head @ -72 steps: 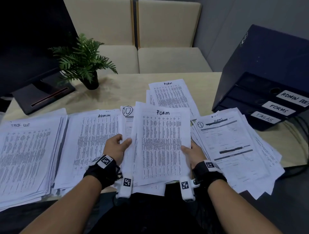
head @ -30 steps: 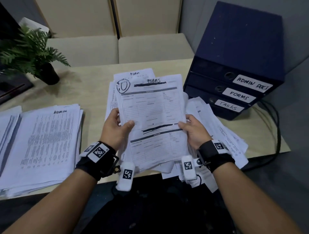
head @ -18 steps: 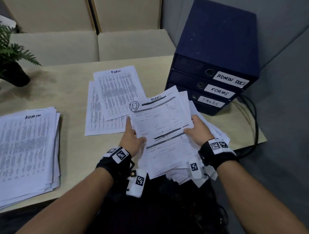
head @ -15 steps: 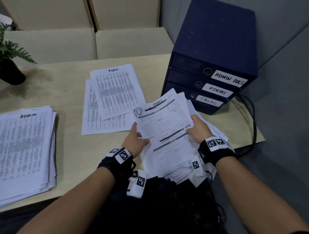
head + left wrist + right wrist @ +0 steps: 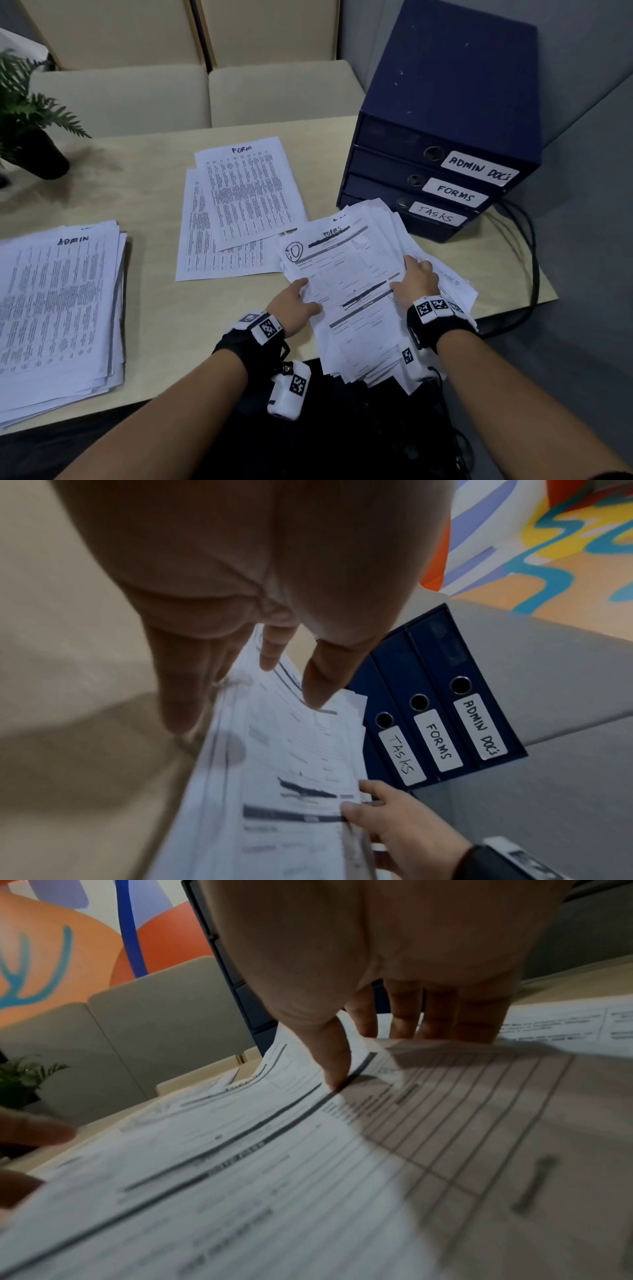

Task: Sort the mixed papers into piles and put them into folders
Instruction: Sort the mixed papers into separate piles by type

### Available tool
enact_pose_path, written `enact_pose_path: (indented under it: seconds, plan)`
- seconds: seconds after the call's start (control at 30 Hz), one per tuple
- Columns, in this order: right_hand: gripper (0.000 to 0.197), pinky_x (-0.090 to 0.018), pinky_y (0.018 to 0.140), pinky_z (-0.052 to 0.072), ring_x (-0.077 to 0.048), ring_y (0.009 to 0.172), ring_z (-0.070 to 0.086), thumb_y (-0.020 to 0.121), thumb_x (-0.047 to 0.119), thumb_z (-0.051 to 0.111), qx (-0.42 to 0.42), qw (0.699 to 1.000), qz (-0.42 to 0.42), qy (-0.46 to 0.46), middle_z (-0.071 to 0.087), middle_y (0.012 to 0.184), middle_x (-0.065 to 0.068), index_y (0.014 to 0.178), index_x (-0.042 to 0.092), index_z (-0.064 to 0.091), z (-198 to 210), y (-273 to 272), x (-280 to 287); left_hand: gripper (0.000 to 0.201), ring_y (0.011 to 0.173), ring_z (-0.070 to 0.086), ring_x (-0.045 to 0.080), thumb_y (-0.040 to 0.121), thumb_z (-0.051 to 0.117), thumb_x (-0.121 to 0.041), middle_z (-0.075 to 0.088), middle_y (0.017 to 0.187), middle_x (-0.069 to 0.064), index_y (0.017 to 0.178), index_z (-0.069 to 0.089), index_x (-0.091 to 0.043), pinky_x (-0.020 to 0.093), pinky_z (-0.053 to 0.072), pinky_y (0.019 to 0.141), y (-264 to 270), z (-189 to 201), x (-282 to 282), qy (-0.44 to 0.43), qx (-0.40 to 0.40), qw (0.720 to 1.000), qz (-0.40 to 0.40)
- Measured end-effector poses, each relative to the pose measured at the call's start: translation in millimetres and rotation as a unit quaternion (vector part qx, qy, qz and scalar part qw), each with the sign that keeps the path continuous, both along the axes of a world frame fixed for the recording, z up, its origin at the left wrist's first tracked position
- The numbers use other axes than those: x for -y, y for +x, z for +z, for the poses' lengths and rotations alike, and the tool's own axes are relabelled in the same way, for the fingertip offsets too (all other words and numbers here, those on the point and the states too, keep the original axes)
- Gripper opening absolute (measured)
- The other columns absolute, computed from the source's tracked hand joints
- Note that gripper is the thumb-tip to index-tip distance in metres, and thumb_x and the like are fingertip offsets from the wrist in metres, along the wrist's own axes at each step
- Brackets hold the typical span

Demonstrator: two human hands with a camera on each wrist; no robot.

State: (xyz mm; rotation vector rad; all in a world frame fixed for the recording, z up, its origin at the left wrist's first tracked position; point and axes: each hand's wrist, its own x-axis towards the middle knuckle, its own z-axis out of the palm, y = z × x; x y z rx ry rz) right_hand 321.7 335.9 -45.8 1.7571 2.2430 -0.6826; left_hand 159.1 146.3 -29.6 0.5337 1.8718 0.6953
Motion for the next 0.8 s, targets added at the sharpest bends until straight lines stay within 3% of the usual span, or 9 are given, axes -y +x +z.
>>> enact_pose_path:
  seconds: [0.13,0.23,0.33,0.4,0.47,0.6,0.8]
  plan:
    - [0.057,-0.046,0.1,0.037,-0.033,0.125,0.037,0.09,0.032,0.062,-0.02,0.999,-0.005,0.049,0.038,0.139,-0.012,0.14,0.016,0.04,14.2,-10.6,9.8,0.063,0.118,0.053,0.029,0.087,0.062,-0.027,0.043,0.144,0.009,0.144,0.036,-0.021,0.045,0.046,0.098,-28.5,1.8,22.1,-0.014,-0.066,0.998,-0.002]
    - [0.046,-0.044,0.103,0.036,-0.031,0.123,0.04,0.091,0.034,0.061,-0.049,0.998,0.011,0.028,0.042,0.136,-0.009,0.132,0.017,0.048,27.7,-34.0,21.2,0.055,0.117,0.054,0.028,0.088,0.062,-0.026,0.044,0.142,0.009,0.139,0.043,-0.022,0.046,0.046,0.098,-60.4,7.4,45.0,-0.004,-0.078,0.996,0.038]
    - [0.033,-0.035,0.098,0.041,-0.026,0.116,0.05,0.092,0.031,0.061,-0.124,0.992,0.033,0.001,0.051,0.129,-0.007,0.12,0.015,0.058,39.6,-64.9,43.0,0.052,0.113,0.056,0.028,0.088,0.062,-0.026,0.044,0.141,0.008,0.137,0.044,-0.021,0.045,0.047,0.097,-95.4,18.6,68.0,0.007,-0.097,0.993,0.062]
    - [0.027,-0.025,0.089,0.039,-0.022,0.111,0.054,0.092,0.026,0.061,-0.182,0.983,0.039,-0.004,0.058,0.121,-0.006,0.114,0.01,0.061,47.3,-86.5,63.7,0.051,0.106,0.059,0.028,0.089,0.061,-0.028,0.046,0.14,0.007,0.137,0.045,-0.021,0.04,0.048,0.095,-118.4,25.3,81.6,0.013,-0.119,0.99,0.069]
    - [0.024,-0.021,0.085,0.037,-0.021,0.108,0.056,0.092,0.023,0.062,-0.214,0.976,0.033,-0.009,0.063,0.117,-0.006,0.111,0.009,0.063,53.9,-108.9,84.8,0.05,0.108,0.058,0.028,0.09,0.06,-0.027,0.048,0.139,0.007,0.137,0.045,-0.019,0.035,0.045,0.094,-138.5,30.5,93.4,0.025,-0.145,0.986,0.08]
    - [0.03,-0.019,0.086,0.035,-0.021,0.112,0.057,0.09,0.024,0.063,-0.213,0.976,0.037,-0.019,0.064,0.12,-0.007,0.116,0.01,0.064,59.2,-149.2,116.5,0.05,0.122,0.051,0.026,0.091,0.058,-0.023,0.048,0.14,0.008,0.138,0.044,-0.019,0.03,0.037,0.095,-170.7,34.1,108.0,0.027,-0.183,0.979,0.081]
    - [0.033,-0.021,0.082,0.035,-0.019,0.102,0.054,0.091,0.027,0.062,-0.192,0.981,0.01,-0.026,0.062,0.12,-0.007,0.12,0.011,0.061,56.9,-187.1,124.6,0.052,0.111,0.056,0.026,0.091,0.056,-0.023,0.045,0.142,0.01,0.141,0.042,-0.02,0.026,0.036,0.08,-197.8,23.5,108.7,-0.012,-0.178,0.983,0.036]
